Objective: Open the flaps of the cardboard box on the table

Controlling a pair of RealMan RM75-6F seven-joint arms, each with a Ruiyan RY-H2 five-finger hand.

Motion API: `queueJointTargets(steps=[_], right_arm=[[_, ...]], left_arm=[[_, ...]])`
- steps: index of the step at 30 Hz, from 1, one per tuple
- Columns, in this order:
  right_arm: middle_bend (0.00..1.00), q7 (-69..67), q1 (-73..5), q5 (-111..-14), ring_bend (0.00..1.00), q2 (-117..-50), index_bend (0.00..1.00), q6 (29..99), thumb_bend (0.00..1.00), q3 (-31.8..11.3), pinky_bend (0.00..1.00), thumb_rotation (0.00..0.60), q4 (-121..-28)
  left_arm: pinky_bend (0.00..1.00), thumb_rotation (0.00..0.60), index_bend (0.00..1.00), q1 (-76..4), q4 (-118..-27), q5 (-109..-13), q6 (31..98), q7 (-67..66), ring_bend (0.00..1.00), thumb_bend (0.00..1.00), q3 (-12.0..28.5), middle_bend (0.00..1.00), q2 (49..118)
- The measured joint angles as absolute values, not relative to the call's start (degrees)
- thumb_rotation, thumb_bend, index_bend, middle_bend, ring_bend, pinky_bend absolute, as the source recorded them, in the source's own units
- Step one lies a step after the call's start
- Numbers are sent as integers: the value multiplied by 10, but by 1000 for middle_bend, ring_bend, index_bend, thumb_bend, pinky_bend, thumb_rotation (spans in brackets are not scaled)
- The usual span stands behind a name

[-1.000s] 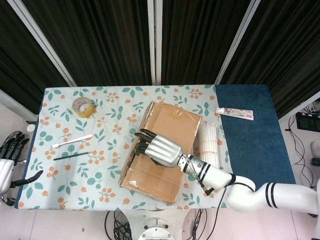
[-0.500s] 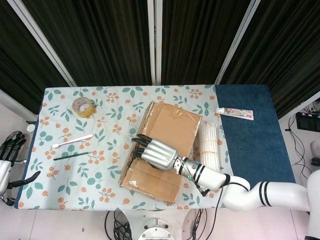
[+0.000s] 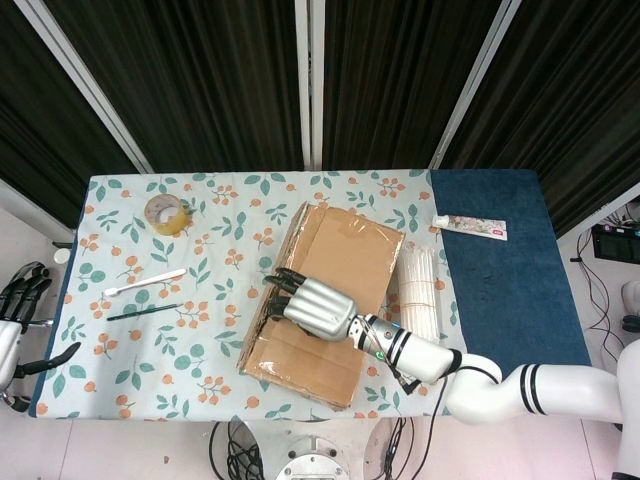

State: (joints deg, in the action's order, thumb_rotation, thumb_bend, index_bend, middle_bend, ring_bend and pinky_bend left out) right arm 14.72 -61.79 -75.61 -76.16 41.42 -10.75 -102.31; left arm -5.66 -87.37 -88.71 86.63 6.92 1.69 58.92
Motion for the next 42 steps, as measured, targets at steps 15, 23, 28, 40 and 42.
queueJointTargets(steps=[15, 23, 28, 40, 42], right_arm=[[379, 159, -626, -739, 0, -759, 378, 409, 1000, -105, 0, 600, -1024], [376, 166, -632, -730, 0, -762, 378, 404, 1000, -101, 0, 600, -1023], [398, 172, -634, -723, 0, -762, 417, 403, 1000, -99, 0, 600, -1024], [472, 175, -634, -715, 0, -754, 614, 423, 1000, -109, 0, 600, -1038], [477, 169, -632, -719, 0, -748, 624, 427, 1000, -112, 0, 600, -1044]], left_arm=[[186, 224, 91, -58, -876, -886, 864, 69, 58, 124, 19, 70, 587], [187, 221, 91, -56, -874, -886, 867, 72, 58, 124, 19, 70, 585], [187, 224, 91, -54, -872, -886, 869, 75, 58, 124, 18, 70, 584], [187, 224, 91, -54, -869, -888, 869, 80, 58, 124, 18, 70, 584], [187, 224, 91, -55, -870, -888, 869, 80, 58, 124, 18, 70, 584]])
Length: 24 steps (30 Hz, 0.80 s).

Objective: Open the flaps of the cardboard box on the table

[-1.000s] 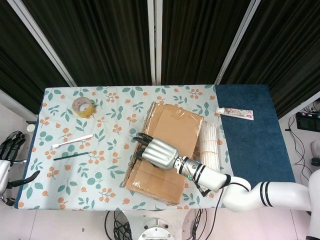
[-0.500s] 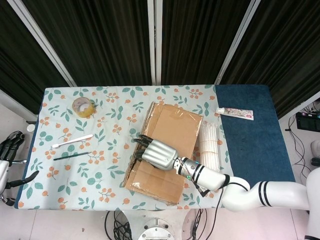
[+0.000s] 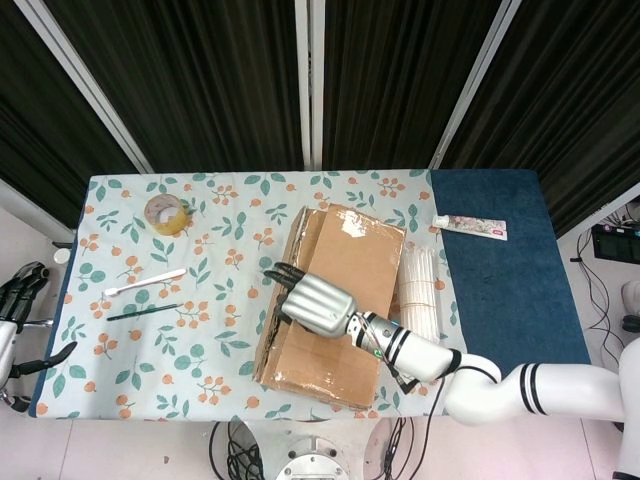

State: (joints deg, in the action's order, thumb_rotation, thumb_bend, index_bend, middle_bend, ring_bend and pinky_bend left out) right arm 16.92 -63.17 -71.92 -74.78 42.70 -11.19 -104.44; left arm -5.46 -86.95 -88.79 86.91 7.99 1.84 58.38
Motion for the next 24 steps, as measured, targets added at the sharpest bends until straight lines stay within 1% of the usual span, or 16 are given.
queueJointTargets(steps=[7, 13, 19, 24], right_arm=[[482, 156, -616, -748, 0, -701, 632, 445, 994, -114, 0, 600, -1085], [472, 146, -579, -794, 0, -630, 615, 481, 974, -106, 0, 600, -1144], [441, 117, -523, -883, 0, -567, 612, 546, 972, -84, 0, 600, -1184], [428, 72, -467, -979, 0, -523, 606, 623, 973, -56, 0, 600, -1193]], left_arm=[[187, 226, 91, -57, -871, -890, 866, 77, 58, 124, 18, 70, 585], [187, 224, 91, -60, -876, -893, 864, 71, 58, 124, 18, 70, 586], [187, 224, 91, -63, -890, -897, 863, 57, 58, 124, 19, 70, 582], [187, 223, 91, -68, -904, -900, 860, 42, 58, 124, 19, 70, 579]])
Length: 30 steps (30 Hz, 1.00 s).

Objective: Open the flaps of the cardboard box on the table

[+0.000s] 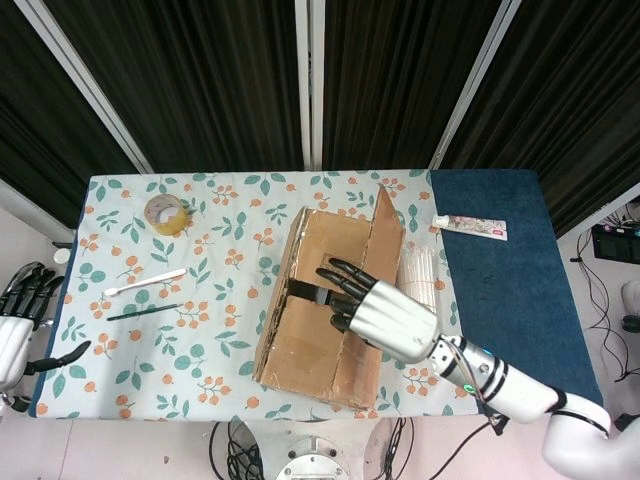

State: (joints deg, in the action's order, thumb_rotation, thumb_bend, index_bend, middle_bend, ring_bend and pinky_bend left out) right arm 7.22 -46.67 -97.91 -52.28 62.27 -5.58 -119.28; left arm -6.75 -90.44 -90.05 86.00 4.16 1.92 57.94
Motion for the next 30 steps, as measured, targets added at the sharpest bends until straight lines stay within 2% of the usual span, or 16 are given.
queueJointTargets(steps=[8, 17, 19, 20, 21, 23, 25, 27, 30], right_arm=[[424, -3, -367, -1105, 0, -462, 604, 755, 969, 1, 0, 600, -1168], [423, -66, -281, -1147, 0, -431, 592, 868, 968, 35, 0, 600, -1114], [409, -86, -269, -1146, 0, -427, 543, 889, 966, 36, 0, 600, -1103], [378, -100, -261, -1142, 0, -425, 487, 903, 965, 36, 0, 600, -1095], [319, -110, -256, -1137, 0, -425, 404, 911, 962, 35, 0, 600, -1090], [131, -124, -247, -1120, 0, -426, 155, 921, 945, 30, 0, 600, -1080], [14, -122, -241, -1101, 0, -430, 9, 925, 877, 23, 0, 600, -1073], [0, -105, -233, -1077, 0, -438, 0, 928, 759, 14, 0, 600, -1070], [0, -64, -220, -1039, 0, -459, 0, 935, 664, -2, 0, 600, -1065]], left_arm=[[187, 225, 91, -74, -928, -903, 853, 17, 58, 124, 20, 70, 579], [187, 224, 91, -79, -945, -908, 850, 0, 58, 124, 20, 70, 576], [187, 224, 91, -79, -949, -909, 850, -4, 58, 125, 19, 70, 575], [187, 224, 91, -80, -951, -909, 850, -6, 58, 125, 19, 70, 574], [187, 224, 91, -80, -953, -909, 850, -7, 58, 124, 19, 70, 574], [187, 223, 91, -81, -957, -912, 850, -10, 58, 124, 19, 70, 573], [187, 223, 91, -85, -962, -916, 849, -12, 58, 124, 21, 70, 573], [187, 224, 91, -90, -970, -921, 847, -13, 58, 124, 23, 70, 572], [187, 231, 90, -106, -992, -934, 842, -18, 58, 124, 30, 70, 566]])
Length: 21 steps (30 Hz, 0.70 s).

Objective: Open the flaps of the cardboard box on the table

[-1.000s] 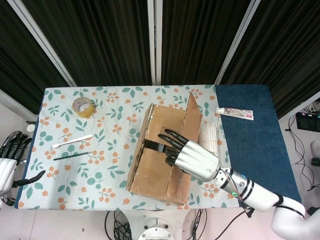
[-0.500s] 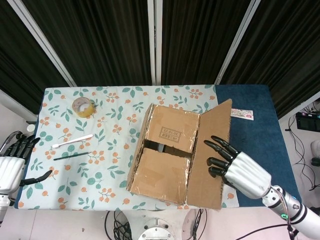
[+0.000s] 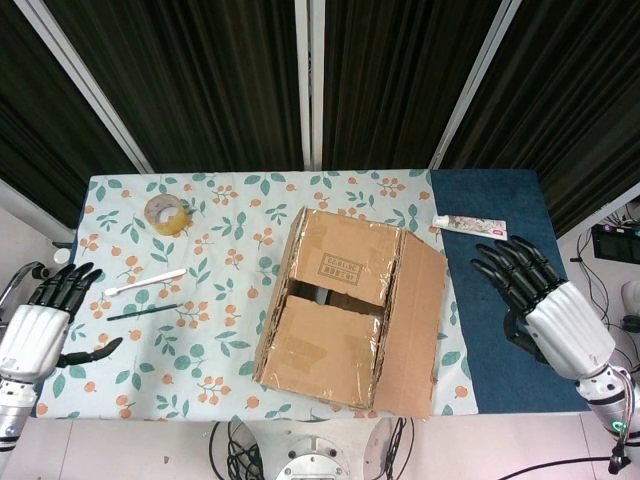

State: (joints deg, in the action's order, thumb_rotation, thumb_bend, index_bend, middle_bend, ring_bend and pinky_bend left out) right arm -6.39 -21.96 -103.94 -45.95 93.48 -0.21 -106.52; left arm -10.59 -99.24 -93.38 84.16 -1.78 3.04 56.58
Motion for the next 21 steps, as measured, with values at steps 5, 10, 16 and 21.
queueJointTargets(steps=[5, 10, 16, 21], right_arm=[[0, -44, -200, -966, 0, -512, 0, 953, 619, -43, 0, 600, -1049], [0, -88, -192, -939, 0, -527, 0, 960, 618, -64, 0, 600, -1032], [0, -167, -189, -927, 0, -536, 0, 961, 619, -80, 0, 600, -1009], [0, -218, -184, -922, 0, -536, 0, 949, 619, -86, 0, 600, -986]], left_arm=[[187, 255, 84, -159, -1046, -964, 805, -47, 58, 124, 52, 70, 555], [188, 336, 47, -232, -1088, -977, 738, -87, 58, 124, 82, 68, 578], [187, 446, 34, -319, -1071, -964, 664, -127, 58, 123, 118, 65, 682], [187, 468, 33, -387, -1026, -920, 603, -145, 58, 123, 140, 64, 778]])
